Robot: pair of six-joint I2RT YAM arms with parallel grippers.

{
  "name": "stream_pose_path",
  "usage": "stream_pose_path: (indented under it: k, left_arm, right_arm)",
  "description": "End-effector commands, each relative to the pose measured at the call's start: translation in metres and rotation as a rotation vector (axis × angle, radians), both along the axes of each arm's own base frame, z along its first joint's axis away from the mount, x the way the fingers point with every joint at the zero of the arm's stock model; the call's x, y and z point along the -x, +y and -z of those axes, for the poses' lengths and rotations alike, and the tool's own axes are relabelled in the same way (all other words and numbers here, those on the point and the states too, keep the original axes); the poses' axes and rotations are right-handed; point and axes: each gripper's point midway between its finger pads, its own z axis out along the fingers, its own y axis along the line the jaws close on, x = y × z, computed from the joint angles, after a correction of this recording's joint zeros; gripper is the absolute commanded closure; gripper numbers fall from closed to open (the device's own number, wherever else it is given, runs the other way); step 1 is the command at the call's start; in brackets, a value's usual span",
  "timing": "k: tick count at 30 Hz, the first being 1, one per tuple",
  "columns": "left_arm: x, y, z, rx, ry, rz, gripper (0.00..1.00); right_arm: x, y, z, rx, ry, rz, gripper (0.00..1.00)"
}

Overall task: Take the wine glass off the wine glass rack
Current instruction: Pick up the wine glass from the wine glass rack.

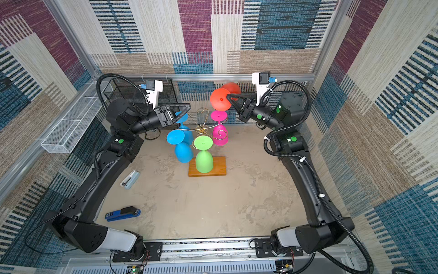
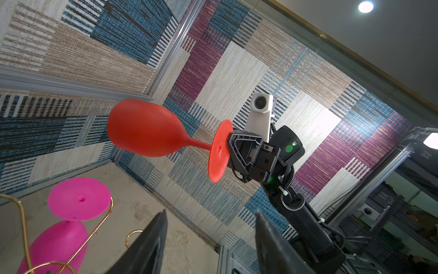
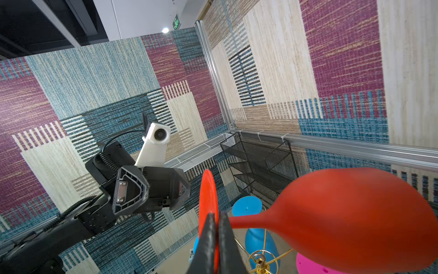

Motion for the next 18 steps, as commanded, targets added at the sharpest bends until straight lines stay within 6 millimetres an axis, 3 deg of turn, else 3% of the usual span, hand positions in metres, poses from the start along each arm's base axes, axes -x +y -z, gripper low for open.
stream_pose_path:
  k: [1, 14, 18]
  left_arm:
    - [0.008, -0.007, -0.013, 0.036, -0.04, 0.038, 0.38]
    - [0.0, -0.019, -0.008, 0.053, -0.028, 0.036, 0.38]
    - [0.0, -0.021, -0.009, 0.061, -0.028, 0.049, 0.47]
  right_arm:
    - [0.01, 0.01, -0.01, -0.004, -0.054, -0.047, 1.0]
    - [0.018, 0.048, -0.001, -0.006, -0.034, -0.145, 1.0]
    - [0.018, 0.057, 0.004, -0.007, -0.019, -0.166, 1.0]
